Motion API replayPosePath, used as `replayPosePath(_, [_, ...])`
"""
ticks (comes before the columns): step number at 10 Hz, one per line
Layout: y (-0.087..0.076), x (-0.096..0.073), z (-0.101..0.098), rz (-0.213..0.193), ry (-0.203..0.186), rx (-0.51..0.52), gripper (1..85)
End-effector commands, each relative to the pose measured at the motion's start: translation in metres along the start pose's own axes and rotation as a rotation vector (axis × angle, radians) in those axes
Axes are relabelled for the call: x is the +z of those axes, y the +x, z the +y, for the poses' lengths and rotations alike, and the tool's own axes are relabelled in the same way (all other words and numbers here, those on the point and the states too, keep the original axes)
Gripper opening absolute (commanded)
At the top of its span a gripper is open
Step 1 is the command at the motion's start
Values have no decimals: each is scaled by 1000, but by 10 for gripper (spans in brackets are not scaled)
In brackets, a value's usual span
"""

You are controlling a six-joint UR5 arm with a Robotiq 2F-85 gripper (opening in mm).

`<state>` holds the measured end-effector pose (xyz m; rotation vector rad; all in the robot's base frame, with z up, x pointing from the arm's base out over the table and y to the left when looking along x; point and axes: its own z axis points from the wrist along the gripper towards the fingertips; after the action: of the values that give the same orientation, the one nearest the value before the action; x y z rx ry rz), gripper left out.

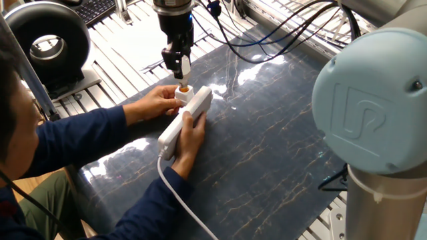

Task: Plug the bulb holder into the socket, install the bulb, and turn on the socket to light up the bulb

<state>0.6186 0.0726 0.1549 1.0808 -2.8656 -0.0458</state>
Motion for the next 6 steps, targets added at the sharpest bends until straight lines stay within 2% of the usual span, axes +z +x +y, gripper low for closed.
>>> replayPosePath(1, [-12, -1, -11, -53, 47, -292, 10])
replayPosePath(2, [-10, -2, -15, -42, 61, -308, 10])
replayPosePath(4, [-8, 1, -17, -44, 59, -319, 10])
replayPosePath(6, [-6, 3, -19, -42, 63, -374, 10])
